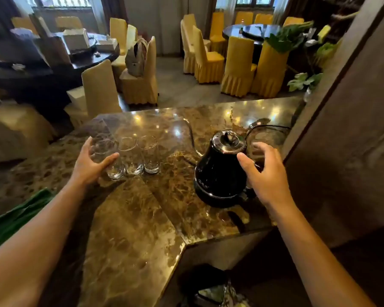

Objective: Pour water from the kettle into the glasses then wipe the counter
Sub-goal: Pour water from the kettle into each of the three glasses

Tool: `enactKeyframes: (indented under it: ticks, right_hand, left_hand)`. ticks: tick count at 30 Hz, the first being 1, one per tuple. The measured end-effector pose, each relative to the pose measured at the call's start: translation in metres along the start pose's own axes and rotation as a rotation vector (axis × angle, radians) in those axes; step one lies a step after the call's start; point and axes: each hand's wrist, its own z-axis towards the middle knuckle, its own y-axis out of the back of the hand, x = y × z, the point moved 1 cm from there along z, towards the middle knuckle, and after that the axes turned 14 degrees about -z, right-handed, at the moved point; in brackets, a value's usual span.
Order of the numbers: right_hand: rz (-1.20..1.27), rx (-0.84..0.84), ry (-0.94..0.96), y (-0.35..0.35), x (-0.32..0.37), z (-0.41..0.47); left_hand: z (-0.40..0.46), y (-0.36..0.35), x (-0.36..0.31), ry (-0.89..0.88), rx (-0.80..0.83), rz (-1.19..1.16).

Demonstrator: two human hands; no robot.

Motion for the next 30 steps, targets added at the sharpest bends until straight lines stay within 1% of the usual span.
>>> enactKeyframes:
  ticks: [2,4,6,9,11,13,15,22,27,30]
  right_hand:
    - [0.106,0.003,-0.136,-0.007,-0.001,-0.002]
    - [0.158,0.033,-0.184,-0.013,-0.004,-0.007]
    - [0.183,0.025,-0.207,-0.017,-0.009,-0.005]
    - [0.206,-0.029,-0.19,-0.02,-0.016,0.0]
    - [0.276,-0.034,-0.144,-0.023,-0.019,0.004]
    - [0.4,0.015,-0.108,-0.024,-0.022,0.007]
    - [0.457,0.056,-0.094,-0.025,-0.024,0.008]
    - [0.514,0.034,-0.168,-0.032,-0.025,0.008]
    - [0.513,0.16,-0.145,-0.027,-0.024,0.009]
    - [0.545,0.16,-0.201,-0.029,-0.025,0.011]
  left_hand:
    - [0.004,-0.003,0.0,-0.021,0.019,-0.007]
    - [0.009,-0.004,0.009,-0.004,0.044,-0.026]
    - [0.013,-0.005,0.015,-0.003,0.05,-0.062]
    - [0.013,-0.008,0.015,0.005,0.069,-0.146]
    - [0.006,-0.009,0.013,-0.008,0.074,-0.15]
    - [-0.006,-0.01,0.013,-0.021,0.082,-0.158]
    - [-0.022,-0.009,0.013,-0.033,0.082,-0.158]
    - [-0.082,-0.01,0.007,-0.086,0.042,-0.121]
    - [-0.117,-0.019,0.011,-0.103,0.026,-0.125]
    - [-0.133,-0.024,0.016,-0.116,0.012,-0.106]
